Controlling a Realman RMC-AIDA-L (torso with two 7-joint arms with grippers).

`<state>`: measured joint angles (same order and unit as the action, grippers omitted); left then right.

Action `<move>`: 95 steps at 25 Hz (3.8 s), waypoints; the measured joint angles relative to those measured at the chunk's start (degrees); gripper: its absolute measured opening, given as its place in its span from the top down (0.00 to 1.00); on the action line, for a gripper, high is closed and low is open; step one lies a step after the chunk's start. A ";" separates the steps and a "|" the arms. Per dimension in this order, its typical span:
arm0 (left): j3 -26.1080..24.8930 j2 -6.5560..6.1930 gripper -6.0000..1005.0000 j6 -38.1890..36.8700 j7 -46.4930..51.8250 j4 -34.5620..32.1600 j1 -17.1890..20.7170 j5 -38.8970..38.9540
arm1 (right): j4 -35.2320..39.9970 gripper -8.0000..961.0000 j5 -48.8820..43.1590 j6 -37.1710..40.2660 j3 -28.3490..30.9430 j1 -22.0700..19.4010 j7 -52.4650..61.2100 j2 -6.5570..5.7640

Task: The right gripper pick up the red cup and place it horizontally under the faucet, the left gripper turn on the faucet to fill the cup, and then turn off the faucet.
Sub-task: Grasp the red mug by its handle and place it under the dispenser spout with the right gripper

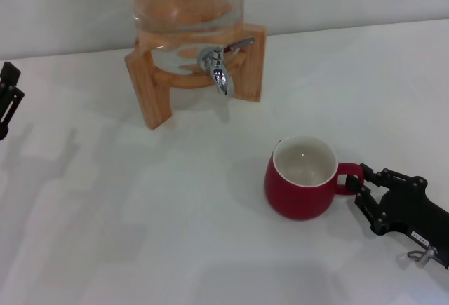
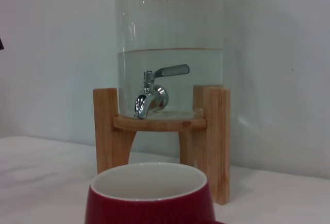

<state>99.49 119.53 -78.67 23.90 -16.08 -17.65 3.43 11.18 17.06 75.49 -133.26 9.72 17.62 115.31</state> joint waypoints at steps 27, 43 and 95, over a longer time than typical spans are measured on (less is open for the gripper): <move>0.71 -0.01 0.14 -0.13 0.09 0.00 0.11 0.00 | 0.77 0.83 -0.53 0.34 -0.07 1.16 2.81 0.01; 0.70 0.00 0.14 0.16 0.53 0.00 -0.08 0.00 | 0.88 0.84 -1.45 -0.02 -0.16 3.01 4.82 0.01; 1.35 -0.09 0.14 0.19 0.53 0.00 -0.28 0.00 | 1.48 0.84 -1.51 -7.96 -0.16 14.93 10.81 0.18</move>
<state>100.85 119.44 -78.48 24.43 -16.08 -17.93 3.43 12.66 15.55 67.53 -133.42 24.65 28.43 115.49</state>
